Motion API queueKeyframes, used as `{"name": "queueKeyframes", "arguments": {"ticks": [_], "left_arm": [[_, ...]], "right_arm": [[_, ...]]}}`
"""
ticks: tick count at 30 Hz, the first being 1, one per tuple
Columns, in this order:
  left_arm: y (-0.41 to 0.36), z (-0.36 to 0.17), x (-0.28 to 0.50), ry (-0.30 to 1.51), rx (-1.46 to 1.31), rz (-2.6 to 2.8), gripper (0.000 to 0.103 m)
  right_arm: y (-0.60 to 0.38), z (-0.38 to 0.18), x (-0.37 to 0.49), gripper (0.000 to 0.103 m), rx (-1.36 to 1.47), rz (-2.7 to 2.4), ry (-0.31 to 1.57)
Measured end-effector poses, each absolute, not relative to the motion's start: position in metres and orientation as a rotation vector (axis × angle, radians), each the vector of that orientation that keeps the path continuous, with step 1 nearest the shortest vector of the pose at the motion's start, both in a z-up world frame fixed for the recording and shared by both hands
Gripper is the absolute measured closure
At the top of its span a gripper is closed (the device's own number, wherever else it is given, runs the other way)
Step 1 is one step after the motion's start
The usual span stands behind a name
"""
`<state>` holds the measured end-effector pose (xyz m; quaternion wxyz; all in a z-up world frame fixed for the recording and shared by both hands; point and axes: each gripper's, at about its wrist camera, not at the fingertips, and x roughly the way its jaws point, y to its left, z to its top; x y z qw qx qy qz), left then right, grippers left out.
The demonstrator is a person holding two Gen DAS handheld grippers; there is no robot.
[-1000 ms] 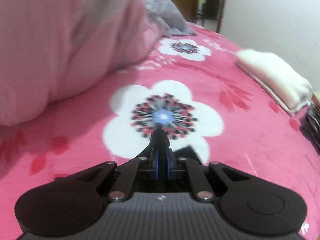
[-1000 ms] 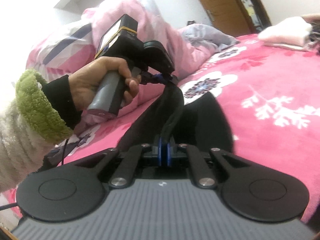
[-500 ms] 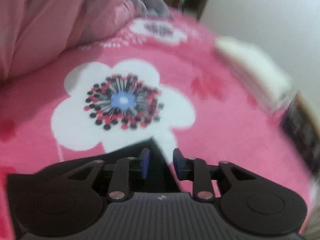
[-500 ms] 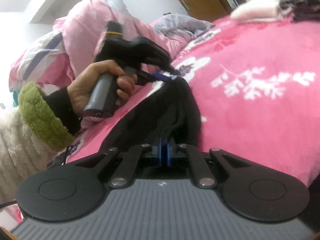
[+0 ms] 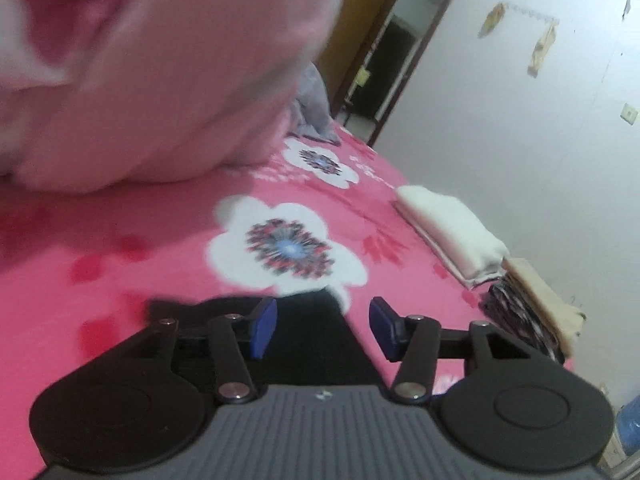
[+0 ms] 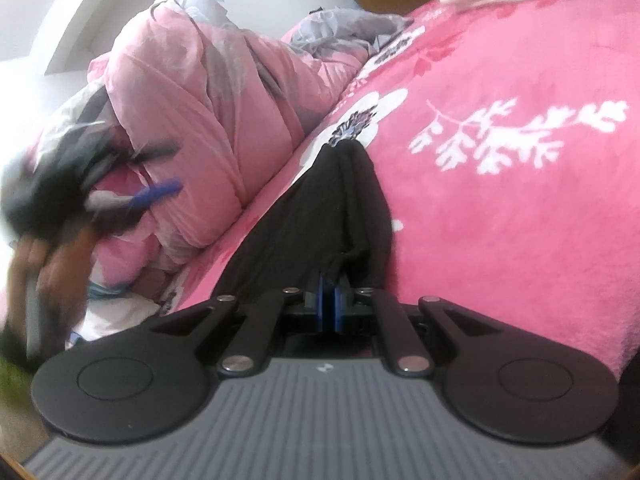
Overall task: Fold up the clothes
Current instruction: 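Lower the black shirt onto the bedspread with the right gripper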
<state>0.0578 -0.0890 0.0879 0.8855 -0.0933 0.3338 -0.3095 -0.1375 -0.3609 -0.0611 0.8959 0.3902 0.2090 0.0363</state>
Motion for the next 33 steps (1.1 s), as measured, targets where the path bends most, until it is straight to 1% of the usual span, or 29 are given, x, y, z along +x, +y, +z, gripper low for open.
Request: {"name": "queueKeyframes", "arguments": {"ticks": [4,7,11,16,24,29,33], "left_arm": [[-0.036,0.065,0.004,0.655,-0.149,-0.577,0.048],[-0.015,0.040,-0.036,0.618,-0.084,-0.522,0.047],[-0.017,0.018,-0.078,0.566,0.033,-0.544,0.047],[-0.037,0.002,-0.106,0.486,0.169,-0.557,0.048],[-0.065,-0.020,-0.126,0.464,0.235,-0.583,0.048],[-0.069,-0.024,-0.117,0.435,0.232,-0.474,0.049],[-0.068,-0.034,-0.119,0.425,0.320,-0.445,0.049]], "right_arm": [[-0.371,-0.058,-0.132,0.100,0.873,0.103,0.464],[-0.377,-0.055,-0.129,0.100,0.912,0.115,0.488],[-0.380,-0.056,-0.124,0.100,0.957,0.102,0.532],[-0.378,-0.043,-0.124,0.100,0.940,0.080,0.543],[-0.374,-0.021,-0.115,0.099,0.893,0.066,0.553],[-0.369,-0.013,-0.111,0.100,0.869,0.068,0.560],[-0.367,-0.010,-0.110,0.100,0.867,0.073,0.563]]}}
